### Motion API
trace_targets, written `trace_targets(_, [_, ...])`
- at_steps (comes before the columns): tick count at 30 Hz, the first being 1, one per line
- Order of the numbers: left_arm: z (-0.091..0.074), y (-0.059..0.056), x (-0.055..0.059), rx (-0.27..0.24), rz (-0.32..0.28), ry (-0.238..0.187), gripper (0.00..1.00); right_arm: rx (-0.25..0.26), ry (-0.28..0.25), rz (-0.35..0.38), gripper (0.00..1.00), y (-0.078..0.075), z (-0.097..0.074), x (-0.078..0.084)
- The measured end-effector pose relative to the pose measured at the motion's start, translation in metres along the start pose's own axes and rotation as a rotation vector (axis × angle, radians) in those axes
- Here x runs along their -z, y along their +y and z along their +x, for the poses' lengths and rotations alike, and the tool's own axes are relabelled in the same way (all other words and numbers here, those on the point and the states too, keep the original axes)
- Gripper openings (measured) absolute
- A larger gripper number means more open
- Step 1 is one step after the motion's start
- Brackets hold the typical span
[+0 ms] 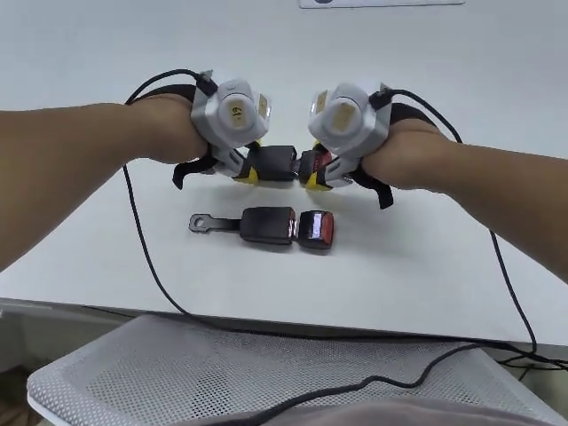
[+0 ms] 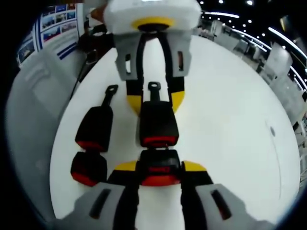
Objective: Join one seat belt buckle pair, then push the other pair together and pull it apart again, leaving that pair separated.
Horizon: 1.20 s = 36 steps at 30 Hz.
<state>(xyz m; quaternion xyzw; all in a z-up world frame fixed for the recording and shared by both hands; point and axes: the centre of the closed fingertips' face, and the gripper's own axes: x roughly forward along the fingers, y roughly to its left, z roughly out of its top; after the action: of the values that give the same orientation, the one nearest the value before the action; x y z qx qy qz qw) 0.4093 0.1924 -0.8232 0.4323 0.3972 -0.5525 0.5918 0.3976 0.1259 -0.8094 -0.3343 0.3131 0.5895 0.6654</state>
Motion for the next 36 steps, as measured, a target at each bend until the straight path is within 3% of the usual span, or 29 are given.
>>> trace_targets(16, [0.0,0.0,-0.001,0.0,-0.005,0.024,0.3,0.01,0.008,0.004,0.32,-0.003,0.001,0.001])
trace_targets(29, [0.0,-0.001,-0.002,0.005,-0.008,0.015,0.3,0.004,0.013,-0.006,0.32,-0.003,0.0,0.004])
trace_targets(35, [0.001,0.0,0.0,0.004,-0.023,0.012,0.3,0.012,0.039,0.001,0.33,-0.006,-0.008,0.019])
trace_targets(36, [0.001,0.0,-0.001,0.007,-0.02,0.008,0.3,0.006,0.009,0.008,0.33,-0.006,-0.011,0.018])
